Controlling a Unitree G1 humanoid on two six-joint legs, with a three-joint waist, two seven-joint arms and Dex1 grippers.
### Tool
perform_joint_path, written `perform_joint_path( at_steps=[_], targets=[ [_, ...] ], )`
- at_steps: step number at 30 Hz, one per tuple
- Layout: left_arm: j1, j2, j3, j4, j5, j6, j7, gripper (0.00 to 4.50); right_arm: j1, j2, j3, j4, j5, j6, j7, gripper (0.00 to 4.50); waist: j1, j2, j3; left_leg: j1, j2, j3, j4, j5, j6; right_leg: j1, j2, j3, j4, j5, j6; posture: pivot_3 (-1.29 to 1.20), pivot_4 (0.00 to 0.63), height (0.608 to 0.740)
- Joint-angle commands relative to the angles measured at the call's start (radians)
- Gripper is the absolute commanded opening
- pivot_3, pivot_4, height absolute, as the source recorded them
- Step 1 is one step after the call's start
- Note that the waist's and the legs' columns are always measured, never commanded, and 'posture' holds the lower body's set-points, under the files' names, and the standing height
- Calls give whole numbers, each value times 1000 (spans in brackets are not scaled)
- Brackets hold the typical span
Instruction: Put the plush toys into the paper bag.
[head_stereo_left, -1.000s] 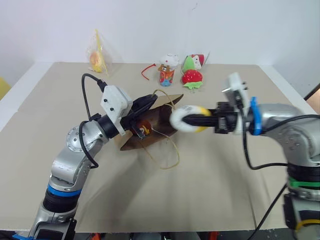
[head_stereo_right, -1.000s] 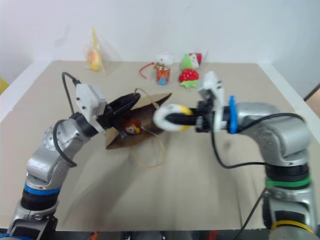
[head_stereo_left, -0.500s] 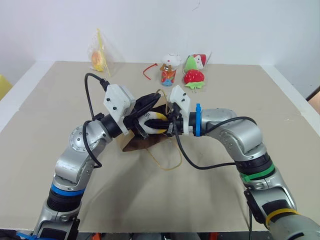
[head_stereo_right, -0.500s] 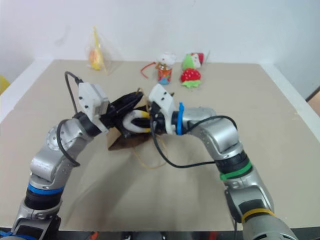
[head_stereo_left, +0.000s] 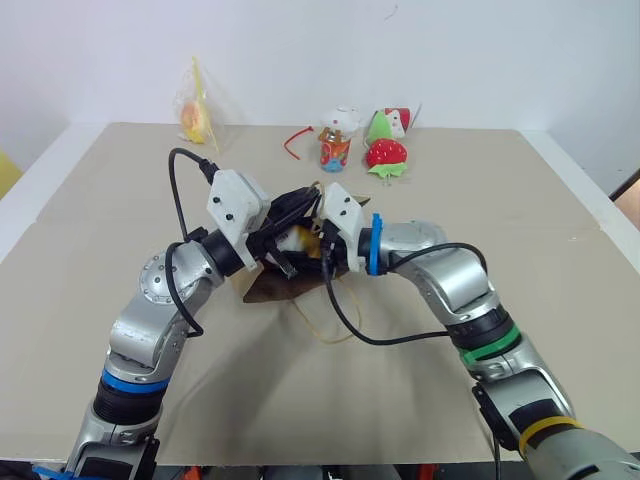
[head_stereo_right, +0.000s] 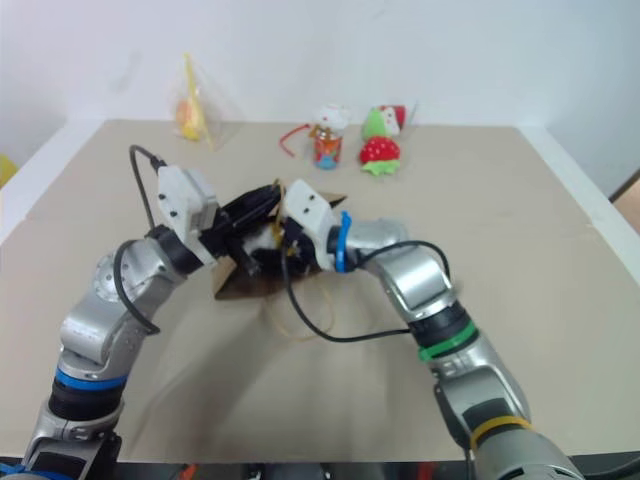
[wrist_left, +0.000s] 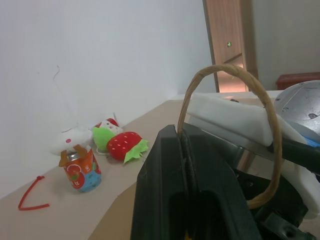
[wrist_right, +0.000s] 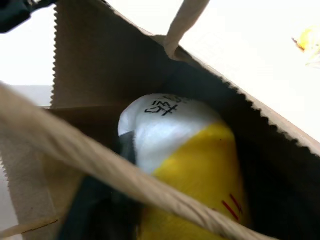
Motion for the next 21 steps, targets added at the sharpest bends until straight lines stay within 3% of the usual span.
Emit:
perform_joint_path(
  at_steps=[1, 5, 10, 21],
  targets=[
    [4, 4, 6, -32, 3, -18, -3, 0, 1, -103, -124, -176, 104, 38, 105, 4401, 0, 0, 0, 0, 0, 0, 0, 0, 0, 0, 0, 0, 0, 0, 0, 0, 150, 740],
    [14, 7, 6, -36, 2, -18, -8, 0, 48, -262, -220, -276, 218, 137, 227, 4401, 1, 0, 0, 0, 0, 0, 0, 0, 0, 0, -1, 0, 0, 0, 0, 0, 150, 740],
    [13, 10, 12, -29, -2, -22, -14, 0, 109, -381, -296, -341, 316, 249, 276, 4401, 2, 0, 0, 0, -1, 0, 0, 0, 0, 0, -1, -1, 0, -1, -1, 0, 150, 740],
    [-10, 4, 11, -19, 1, -18, -15, 0, 295, -344, -274, -431, 378, 381, 125, 4401, 0, 0, 0, 0, 0, -1, 0, 0, 0, 1, 0, 0, 0, -1, -1, 0, 150, 740]
  ],
)
